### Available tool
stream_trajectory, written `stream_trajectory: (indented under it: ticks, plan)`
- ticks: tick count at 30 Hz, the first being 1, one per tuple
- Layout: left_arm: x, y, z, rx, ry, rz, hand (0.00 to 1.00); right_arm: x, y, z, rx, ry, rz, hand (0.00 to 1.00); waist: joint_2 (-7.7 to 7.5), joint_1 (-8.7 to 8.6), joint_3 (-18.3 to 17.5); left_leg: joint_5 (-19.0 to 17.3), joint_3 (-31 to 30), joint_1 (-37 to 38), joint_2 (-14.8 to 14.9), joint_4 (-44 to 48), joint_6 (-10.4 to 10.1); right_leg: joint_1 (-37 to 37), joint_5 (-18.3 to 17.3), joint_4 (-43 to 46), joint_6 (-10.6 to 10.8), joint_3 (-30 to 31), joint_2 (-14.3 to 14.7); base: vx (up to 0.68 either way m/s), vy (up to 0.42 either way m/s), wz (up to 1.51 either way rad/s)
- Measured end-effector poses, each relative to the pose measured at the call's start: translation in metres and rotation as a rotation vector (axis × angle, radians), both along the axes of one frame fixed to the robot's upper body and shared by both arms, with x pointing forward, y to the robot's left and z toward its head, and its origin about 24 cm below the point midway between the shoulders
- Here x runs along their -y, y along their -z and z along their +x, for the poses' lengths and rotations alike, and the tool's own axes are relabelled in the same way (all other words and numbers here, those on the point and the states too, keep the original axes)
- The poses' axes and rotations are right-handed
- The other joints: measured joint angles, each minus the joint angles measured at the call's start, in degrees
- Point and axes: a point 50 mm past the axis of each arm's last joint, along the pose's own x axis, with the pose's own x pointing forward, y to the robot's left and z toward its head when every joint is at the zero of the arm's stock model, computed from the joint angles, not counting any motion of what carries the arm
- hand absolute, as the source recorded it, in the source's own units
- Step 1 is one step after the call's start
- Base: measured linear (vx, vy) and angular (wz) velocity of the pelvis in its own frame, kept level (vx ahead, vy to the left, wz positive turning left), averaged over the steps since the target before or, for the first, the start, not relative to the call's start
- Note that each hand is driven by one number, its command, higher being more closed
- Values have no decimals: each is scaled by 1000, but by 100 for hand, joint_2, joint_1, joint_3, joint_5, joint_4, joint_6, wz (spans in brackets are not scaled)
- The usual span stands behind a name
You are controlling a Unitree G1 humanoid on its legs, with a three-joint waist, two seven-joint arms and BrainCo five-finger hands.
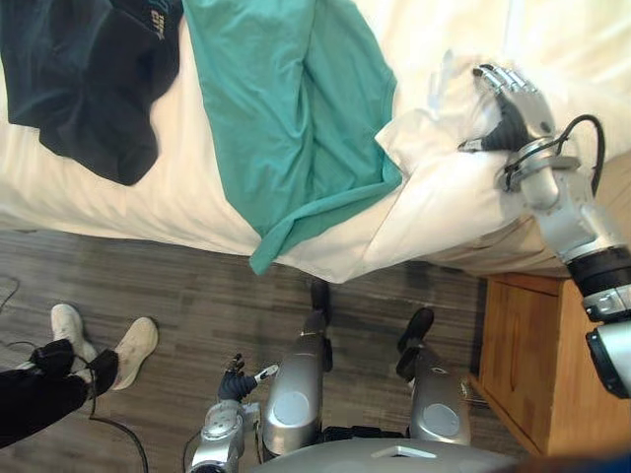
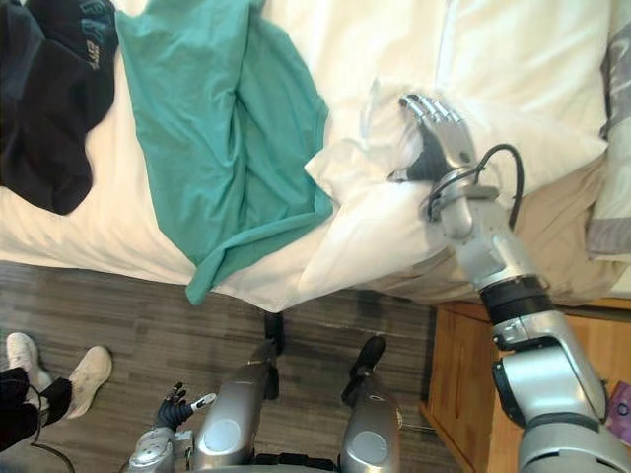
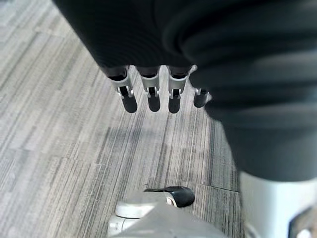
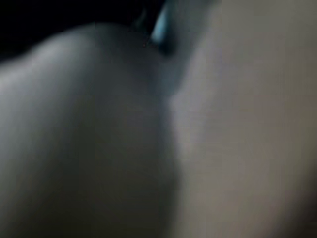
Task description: Tidy the bed and pick cloth on bed and put in laundry
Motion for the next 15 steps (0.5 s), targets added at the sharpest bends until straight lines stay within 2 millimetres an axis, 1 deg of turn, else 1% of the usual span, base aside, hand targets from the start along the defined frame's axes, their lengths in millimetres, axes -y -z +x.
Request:
stream_trajectory:
  ticks: [2, 6, 8, 10, 11, 13, 14, 15]
  plan:
    - [1, -1, 1, 14, -8, -9, 0, 4, 2, 1, -3, 16, 6, 100, 27, -14, 14, 10, 2, -2, -7, -6, 6, -15, 0, 23, 0, 2, -14, 0, 0, 0]
    - [3, -2, 4, 25, 4, -11, 0, 10, 4, -2, 6, 33, 53, 100, 31, -31, 14, 17, 3, 50, -53, 6, 14, 43, 0, 27, 0, -1, -58, 14, 7, 3]
    - [3, -2, 6, 28, 14, -8, 0, 15, 11, -7, -1, 47, 74, 100, 31, -33, 13, 16, -2, 153, -82, 3, 14, 164, 0, 26, 1, -3, -87, 26, 17, 6]
    - [4, -3, 7, 28, 29, -2, 0, 17, 27, -16, -18, 53, 119, 100, 32, -45, 6, 12, -1, 402, -106, -75, 13, 374, -1, 19, 2, -2, -107, 0, 0, 0]
    - [4, -3, 7, 27, 33, 0, 0, 17, 30, -18, -18, 52, 137, 100, 29, -52, -8, 13, -1, 438, -109, -86, 13, 396, -1, 14, 2, -2, -107, -7, 16, -3]
    - [5, -3, 8, 17, 54, 12, 0, 17, 46, -32, -16, 56, 206, 100, 19, -126, -85, 14, 5, 478, -123, -79, 13, 477, 8, -60, 18, 0, -108, -9, 6, -2]
    - [5, -2, 7, 8, 57, 13, 0, 18, 52, -35, -24, 61, 220, 100, 20, -148, -120, 14, 8, 494, -125, -79, 13, 504, 17, -85, 34, 0, -106, 0, 0, 0]
    - [4, 0, 4, -12, 60, 16, 0, 19, 68, -44, -53, 75, 257, 100, 3, -234, -228, 13, 9, 578, -129, -85, 12, 598, 21, -118, 40, 2, -102, 0, 0, 0]
